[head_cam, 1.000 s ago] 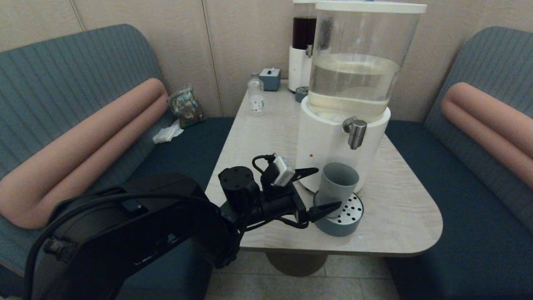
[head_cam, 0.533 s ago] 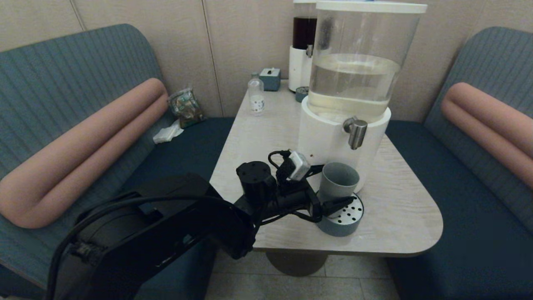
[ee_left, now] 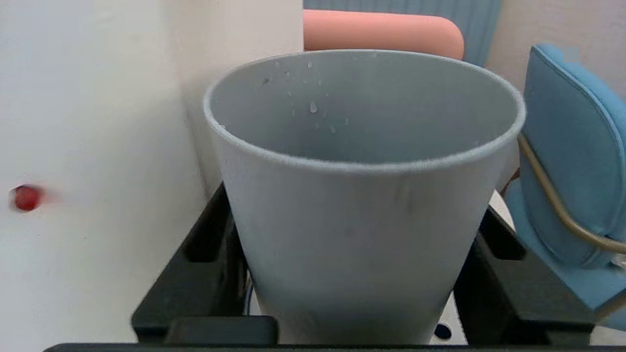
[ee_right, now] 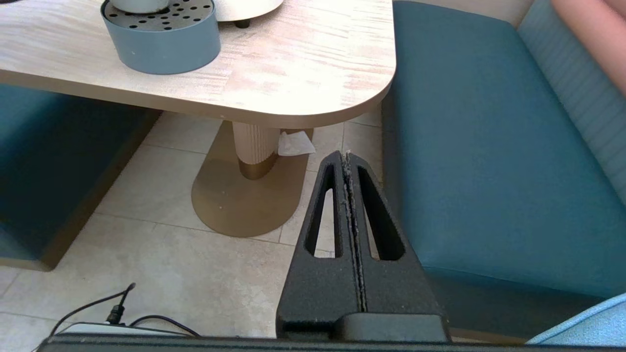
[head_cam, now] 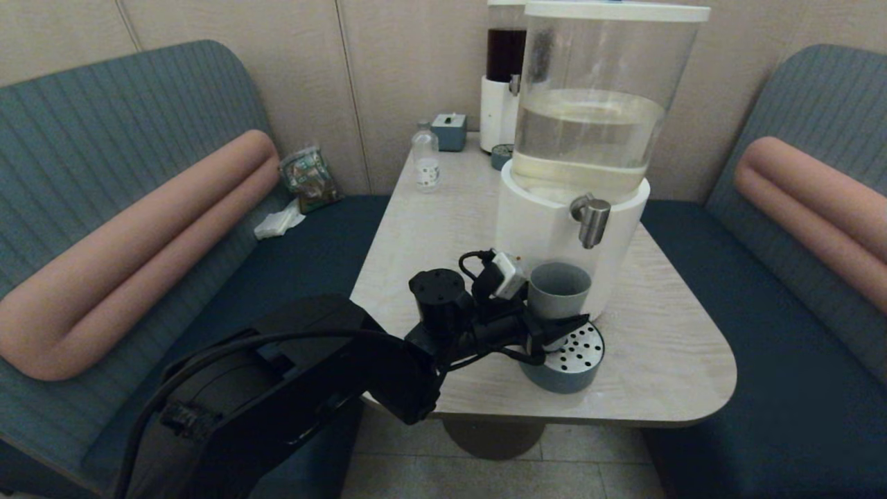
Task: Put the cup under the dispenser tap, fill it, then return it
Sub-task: Place the cup next to the water dispenser
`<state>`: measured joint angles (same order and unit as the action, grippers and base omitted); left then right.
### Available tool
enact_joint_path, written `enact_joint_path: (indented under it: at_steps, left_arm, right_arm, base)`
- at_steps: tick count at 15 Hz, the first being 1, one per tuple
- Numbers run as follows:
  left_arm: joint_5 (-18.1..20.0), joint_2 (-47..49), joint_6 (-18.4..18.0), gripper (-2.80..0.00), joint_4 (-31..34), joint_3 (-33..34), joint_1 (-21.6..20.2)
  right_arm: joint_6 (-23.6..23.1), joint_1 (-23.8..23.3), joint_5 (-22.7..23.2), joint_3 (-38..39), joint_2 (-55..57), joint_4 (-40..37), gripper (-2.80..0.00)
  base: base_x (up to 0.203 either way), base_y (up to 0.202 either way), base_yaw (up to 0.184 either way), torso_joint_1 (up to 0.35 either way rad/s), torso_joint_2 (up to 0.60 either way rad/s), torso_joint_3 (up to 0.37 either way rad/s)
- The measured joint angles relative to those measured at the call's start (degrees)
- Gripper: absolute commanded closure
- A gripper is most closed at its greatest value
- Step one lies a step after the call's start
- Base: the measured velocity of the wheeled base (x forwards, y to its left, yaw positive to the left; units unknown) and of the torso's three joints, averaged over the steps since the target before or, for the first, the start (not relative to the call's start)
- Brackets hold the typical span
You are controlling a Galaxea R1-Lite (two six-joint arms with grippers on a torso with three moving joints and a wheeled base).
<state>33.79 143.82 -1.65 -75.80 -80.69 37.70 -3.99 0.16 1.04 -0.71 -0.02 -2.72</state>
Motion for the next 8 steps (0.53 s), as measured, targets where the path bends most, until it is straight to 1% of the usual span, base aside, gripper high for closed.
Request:
enact_joint_path:
  at_steps: [3, 4, 8]
  left_arm:
    - [-3.18, -0.94, -0.05, 0.00, -0.59, 1.32, 0.25]
    - [-3.62, -1.94, -0.03, 0.00, -1.03, 3.23, 0.36]
    - [-4.03, -10.09, 0.36, 0.00, -1.66, 14.84, -0.14]
  right_arm:
    - [-0.02, 0.00, 0.00, 0.00, 0.00, 0.00, 0.00]
    - [-0.02, 0.00, 0.00, 0.00, 0.00, 0.00, 0.00]
    - [-0.02, 0.00, 0.00, 0.00, 0.00, 0.00, 0.00]
  base:
    - [0.000, 0.000, 0.000, 0.000, 0.00, 0.000]
    - [0.000, 0.000, 0.000, 0.000, 0.00, 0.000]
    - [0.000, 0.000, 0.000, 0.000, 0.00, 0.000]
